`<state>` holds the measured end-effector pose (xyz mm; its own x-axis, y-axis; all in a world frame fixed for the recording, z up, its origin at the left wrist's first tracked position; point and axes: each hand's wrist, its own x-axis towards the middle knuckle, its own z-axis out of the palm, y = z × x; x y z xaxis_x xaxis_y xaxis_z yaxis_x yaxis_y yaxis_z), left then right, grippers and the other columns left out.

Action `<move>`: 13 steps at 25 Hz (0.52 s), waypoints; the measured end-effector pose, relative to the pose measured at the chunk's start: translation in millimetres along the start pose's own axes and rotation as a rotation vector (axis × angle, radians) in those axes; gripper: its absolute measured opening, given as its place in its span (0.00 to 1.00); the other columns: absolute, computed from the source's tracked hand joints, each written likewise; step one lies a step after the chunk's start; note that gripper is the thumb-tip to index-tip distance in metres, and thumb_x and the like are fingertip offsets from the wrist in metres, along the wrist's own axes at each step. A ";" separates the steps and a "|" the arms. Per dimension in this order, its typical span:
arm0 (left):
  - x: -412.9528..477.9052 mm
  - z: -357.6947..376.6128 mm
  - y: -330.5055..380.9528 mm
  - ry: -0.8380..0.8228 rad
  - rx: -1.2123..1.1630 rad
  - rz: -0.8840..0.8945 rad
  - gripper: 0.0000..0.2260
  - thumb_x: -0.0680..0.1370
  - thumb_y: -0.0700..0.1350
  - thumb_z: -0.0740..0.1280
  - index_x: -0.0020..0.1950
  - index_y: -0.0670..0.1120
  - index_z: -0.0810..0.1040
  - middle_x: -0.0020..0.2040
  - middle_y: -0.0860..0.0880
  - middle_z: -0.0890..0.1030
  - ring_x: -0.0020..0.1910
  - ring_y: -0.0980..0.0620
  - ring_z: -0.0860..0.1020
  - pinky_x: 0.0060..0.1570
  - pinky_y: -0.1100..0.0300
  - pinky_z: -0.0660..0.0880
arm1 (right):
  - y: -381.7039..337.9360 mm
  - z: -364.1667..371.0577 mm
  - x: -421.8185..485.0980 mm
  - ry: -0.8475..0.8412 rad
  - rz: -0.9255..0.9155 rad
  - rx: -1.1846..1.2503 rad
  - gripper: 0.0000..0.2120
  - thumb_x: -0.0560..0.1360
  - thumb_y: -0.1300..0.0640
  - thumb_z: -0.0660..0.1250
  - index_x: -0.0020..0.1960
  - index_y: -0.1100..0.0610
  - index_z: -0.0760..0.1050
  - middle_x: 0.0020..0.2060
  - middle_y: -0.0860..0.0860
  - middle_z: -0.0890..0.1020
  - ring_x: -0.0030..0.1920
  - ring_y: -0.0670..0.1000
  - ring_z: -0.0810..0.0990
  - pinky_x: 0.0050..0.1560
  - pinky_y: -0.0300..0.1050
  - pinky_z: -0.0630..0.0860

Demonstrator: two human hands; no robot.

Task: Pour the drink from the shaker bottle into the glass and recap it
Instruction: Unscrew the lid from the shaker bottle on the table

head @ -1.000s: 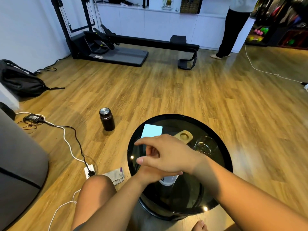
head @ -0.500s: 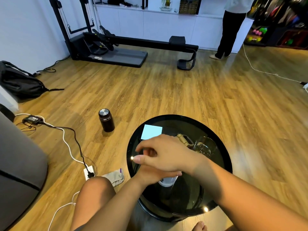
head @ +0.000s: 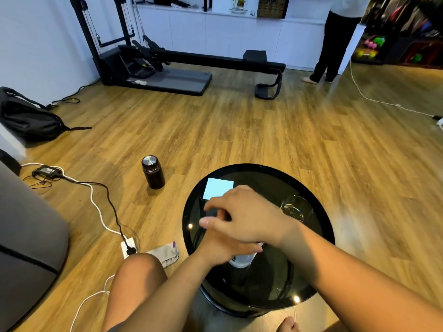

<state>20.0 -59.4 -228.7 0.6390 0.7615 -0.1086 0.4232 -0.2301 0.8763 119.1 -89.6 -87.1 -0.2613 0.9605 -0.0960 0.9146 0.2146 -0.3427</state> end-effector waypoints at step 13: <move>-7.6 -10.3 14.3 0.033 -0.043 0.065 0.42 0.66 0.52 0.83 0.75 0.50 0.67 0.68 0.60 0.74 0.69 0.67 0.72 0.66 0.73 0.68 | 0.0 -0.9 7.3 0.086 0.053 -0.050 0.26 0.78 0.32 0.56 0.63 0.47 0.79 0.41 0.47 0.84 0.49 0.51 0.79 0.63 0.53 0.71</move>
<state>14.7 -62.2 -210.5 0.6426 0.7653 -0.0363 0.3533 -0.2539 0.9004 117.5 -82.4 -86.9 -0.1863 0.9820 -0.0314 0.9414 0.1693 -0.2916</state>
